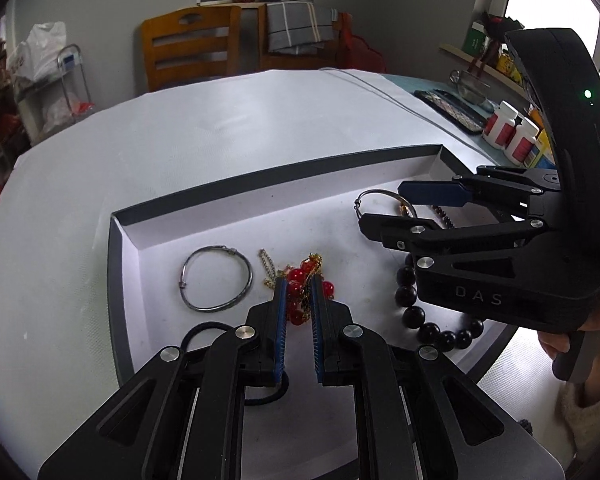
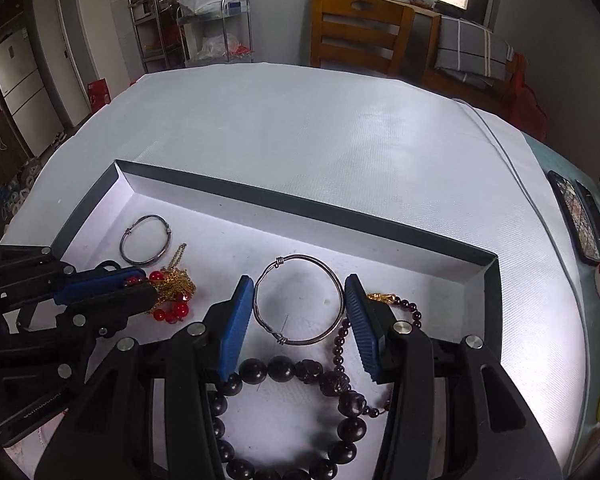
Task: Organize jewelry
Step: 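Carry the silver bangle and red pendant necklace into the grey box and open both grippers, then withdraw both grippers from the box toward the remaining jewelry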
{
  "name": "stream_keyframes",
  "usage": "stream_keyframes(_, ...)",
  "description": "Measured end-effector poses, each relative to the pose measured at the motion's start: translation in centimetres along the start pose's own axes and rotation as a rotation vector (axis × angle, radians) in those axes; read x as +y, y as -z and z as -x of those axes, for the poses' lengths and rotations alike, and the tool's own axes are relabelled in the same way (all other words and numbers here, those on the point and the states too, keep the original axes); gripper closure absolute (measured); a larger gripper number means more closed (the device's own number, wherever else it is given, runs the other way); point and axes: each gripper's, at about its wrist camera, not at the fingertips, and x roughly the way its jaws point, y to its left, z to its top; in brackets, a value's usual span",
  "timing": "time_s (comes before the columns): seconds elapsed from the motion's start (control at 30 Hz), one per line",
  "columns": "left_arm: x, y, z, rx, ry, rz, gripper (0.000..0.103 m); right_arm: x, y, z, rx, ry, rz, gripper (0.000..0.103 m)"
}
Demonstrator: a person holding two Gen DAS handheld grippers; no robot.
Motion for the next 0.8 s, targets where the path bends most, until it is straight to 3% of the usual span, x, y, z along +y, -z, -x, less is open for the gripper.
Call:
stream_keyframes(0.2, 0.0, 0.1, -0.5, 0.015, -0.009, -0.006, 0.09, 0.7, 0.3, 0.1, -0.002, 0.02, 0.029, 0.056)
stream_keyframes(0.43, 0.2, 0.2, -0.7, 0.017, -0.015, -0.009, 0.068, 0.4, 0.4, 0.1, -0.003, 0.007, 0.014, 0.055)
stream_keyframes(0.5, 0.2, 0.1, -0.6, 0.015, -0.01, -0.01, 0.067, 0.2, 0.4, 0.3, -0.012, 0.005, 0.007, 0.055)
stream_keyframes(0.6, 0.1, 0.1, -0.4, 0.007, -0.011, -0.012, 0.063, -0.5, 0.2, 0.9, -0.036, -0.007, -0.021, 0.039)
stream_keyframes(0.8, 0.1, 0.1, 0.3, -0.005, -0.016, -0.01, 0.06, -1.8, -0.1, 2.7, -0.082, -0.029, -0.07, 0.033)
